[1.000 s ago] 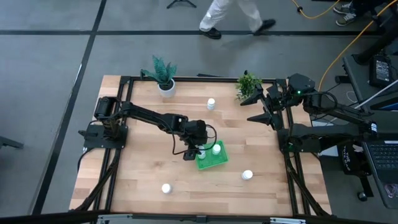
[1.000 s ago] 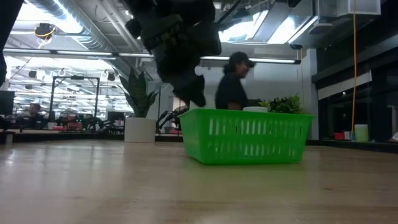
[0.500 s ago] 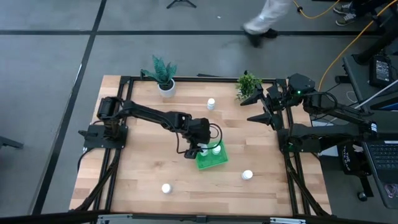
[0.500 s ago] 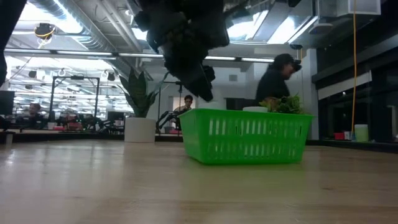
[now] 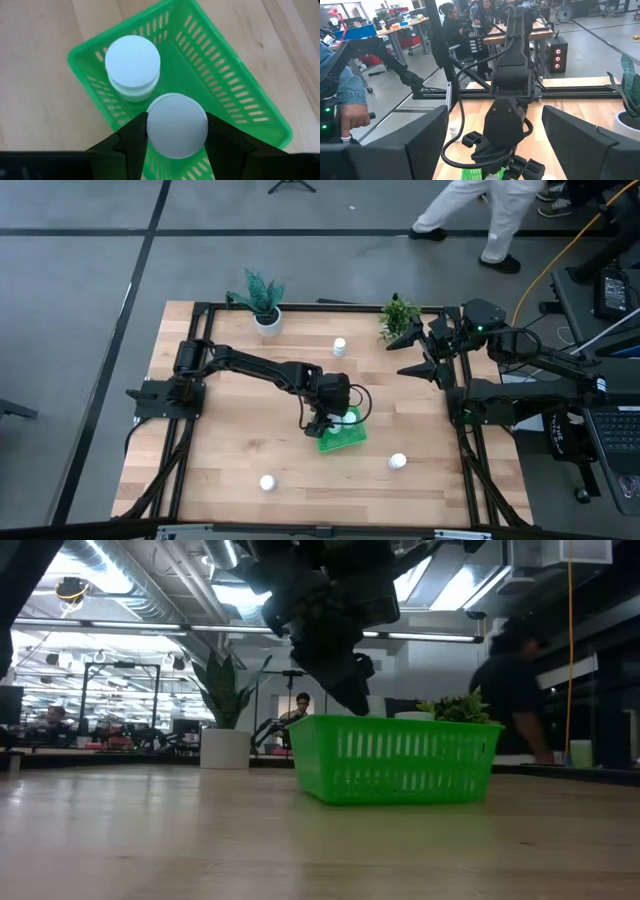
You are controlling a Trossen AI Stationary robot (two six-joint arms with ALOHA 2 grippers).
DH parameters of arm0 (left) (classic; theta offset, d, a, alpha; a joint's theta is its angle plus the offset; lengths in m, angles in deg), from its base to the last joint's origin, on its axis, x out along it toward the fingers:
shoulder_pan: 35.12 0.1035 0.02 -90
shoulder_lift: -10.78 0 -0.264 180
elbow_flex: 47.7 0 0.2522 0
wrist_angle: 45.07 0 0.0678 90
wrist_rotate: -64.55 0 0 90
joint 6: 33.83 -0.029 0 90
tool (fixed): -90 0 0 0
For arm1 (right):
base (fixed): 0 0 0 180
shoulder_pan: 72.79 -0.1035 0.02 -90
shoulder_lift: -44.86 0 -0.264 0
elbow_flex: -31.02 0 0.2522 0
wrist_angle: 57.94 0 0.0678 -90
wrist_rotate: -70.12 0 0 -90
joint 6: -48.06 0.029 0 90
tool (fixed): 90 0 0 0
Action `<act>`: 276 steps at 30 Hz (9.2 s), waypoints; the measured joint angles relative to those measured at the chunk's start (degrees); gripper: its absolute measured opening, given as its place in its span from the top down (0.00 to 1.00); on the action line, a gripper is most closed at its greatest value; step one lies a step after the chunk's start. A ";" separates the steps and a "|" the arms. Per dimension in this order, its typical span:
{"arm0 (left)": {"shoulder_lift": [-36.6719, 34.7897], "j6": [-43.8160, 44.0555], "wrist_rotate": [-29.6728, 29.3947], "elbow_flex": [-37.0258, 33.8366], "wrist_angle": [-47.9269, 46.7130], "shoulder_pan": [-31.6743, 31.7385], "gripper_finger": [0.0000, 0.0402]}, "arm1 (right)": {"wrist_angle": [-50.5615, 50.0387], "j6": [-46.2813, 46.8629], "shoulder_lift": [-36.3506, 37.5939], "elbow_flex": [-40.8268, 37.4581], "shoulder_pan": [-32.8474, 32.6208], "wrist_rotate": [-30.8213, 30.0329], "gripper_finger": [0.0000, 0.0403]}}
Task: Pick and place pill bottles into a basket
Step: Put the white medicine bottle into the green basket
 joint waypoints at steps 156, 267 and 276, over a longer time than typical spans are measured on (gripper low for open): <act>-64.00 12.90 -6.56 -42.36 50.05 17.48 0.55 | -6.53 -4.99 -22.94 7.77 4.27 -28.92 0.20; -63.95 15.04 -6.53 -42.36 46.90 17.46 0.55 | -28.31 -12.17 -68.77 34.14 11.42 -22.43 0.61; -65.00 13.18 -6.53 -42.38 46.79 17.46 0.55 | -33.48 -12.17 -66.85 37.52 7.92 -22.50 0.61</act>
